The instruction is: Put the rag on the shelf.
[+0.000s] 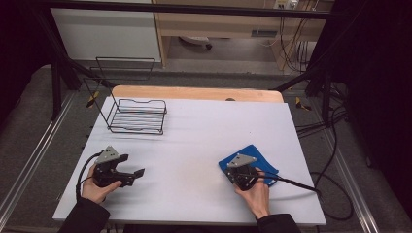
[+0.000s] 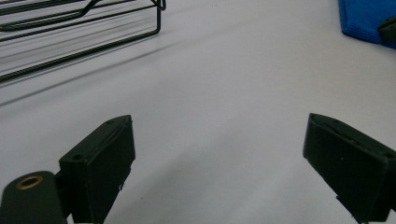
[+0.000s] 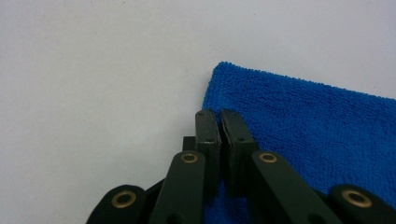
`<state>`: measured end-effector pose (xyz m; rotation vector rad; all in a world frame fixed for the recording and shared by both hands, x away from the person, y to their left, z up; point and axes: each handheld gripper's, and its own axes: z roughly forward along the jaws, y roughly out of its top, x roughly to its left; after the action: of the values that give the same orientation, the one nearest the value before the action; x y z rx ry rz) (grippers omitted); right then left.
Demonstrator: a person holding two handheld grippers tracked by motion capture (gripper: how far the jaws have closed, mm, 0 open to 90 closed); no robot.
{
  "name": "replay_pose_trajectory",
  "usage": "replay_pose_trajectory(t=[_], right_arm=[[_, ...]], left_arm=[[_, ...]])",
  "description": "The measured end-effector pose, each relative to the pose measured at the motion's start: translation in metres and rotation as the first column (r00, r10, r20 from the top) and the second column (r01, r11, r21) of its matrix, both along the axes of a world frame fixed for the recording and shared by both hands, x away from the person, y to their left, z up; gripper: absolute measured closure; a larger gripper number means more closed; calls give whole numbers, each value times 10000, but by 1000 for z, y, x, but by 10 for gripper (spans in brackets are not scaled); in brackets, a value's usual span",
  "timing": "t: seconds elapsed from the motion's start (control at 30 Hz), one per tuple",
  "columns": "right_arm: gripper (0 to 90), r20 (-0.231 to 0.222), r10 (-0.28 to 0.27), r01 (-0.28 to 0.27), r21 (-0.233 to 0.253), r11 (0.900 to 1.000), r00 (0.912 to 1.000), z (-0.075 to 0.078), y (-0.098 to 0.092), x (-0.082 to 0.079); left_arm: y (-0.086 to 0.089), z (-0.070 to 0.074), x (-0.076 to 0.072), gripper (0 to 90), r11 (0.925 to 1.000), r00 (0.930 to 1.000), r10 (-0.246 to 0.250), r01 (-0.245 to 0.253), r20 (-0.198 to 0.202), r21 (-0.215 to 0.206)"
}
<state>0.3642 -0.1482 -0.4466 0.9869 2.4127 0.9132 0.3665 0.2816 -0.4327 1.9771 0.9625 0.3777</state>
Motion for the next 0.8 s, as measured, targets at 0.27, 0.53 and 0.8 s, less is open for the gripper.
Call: replay_pose_trajectory(t=[0.27,0.53,0.8], right_arm=[[885,-90,6,5,1211,9926,10000,13,-4,2],[885,-154,-45,79,2245,9744,9999,29,12,9],[885,-298,203,-117,2631,9647,9994,30,49,20]], left_arm=[[1,0,1,94,10000,10000,73,-73,-11,2],[0,-1,1,94,9999,9999,125,-125,-51,59],[0,-1,1,94,9999,9999,127,-127,-28,71]])
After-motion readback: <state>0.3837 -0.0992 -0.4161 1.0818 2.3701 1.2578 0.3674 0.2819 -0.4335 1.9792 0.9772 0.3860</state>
